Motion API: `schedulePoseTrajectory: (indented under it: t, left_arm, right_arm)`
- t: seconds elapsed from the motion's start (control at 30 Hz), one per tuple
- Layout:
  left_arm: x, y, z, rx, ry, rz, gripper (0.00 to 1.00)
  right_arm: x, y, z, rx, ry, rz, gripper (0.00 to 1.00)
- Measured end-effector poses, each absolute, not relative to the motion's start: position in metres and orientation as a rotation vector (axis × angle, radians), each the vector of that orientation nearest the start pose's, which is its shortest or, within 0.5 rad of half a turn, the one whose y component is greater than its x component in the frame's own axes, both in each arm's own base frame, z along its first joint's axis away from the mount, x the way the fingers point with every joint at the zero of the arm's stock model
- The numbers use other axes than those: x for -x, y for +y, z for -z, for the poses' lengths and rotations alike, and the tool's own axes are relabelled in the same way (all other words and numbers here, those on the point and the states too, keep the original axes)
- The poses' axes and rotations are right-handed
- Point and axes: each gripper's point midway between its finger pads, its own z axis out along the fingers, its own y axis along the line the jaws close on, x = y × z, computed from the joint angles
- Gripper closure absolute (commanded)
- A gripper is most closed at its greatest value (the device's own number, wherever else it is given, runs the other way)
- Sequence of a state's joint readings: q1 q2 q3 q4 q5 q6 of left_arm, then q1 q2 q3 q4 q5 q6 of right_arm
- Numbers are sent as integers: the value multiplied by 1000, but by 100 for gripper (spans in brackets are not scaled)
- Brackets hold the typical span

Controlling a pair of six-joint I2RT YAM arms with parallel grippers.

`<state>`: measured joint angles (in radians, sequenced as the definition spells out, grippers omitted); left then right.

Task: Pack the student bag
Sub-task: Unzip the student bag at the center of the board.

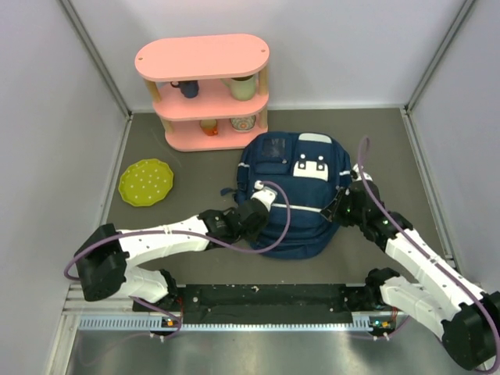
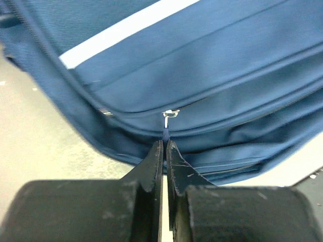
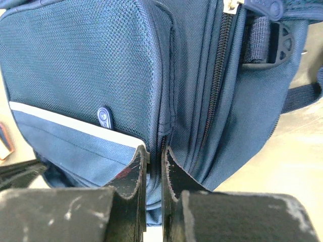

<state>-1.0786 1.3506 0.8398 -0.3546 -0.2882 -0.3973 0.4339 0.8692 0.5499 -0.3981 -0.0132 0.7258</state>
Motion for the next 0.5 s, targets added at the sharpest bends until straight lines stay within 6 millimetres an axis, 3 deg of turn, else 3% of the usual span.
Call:
schedulePoseTrajectory:
  t: [0.23, 0.5]
  left_arm:
    - [-238, -244, -92, -587, 2334, 274, 100]
    - [-258, -243, -95, -676, 2298, 268, 100]
  right_arm:
    - [-245, 119, -121, -152, 2324, -436, 100]
    - [-250, 119, -124, -17, 2327, -401, 100]
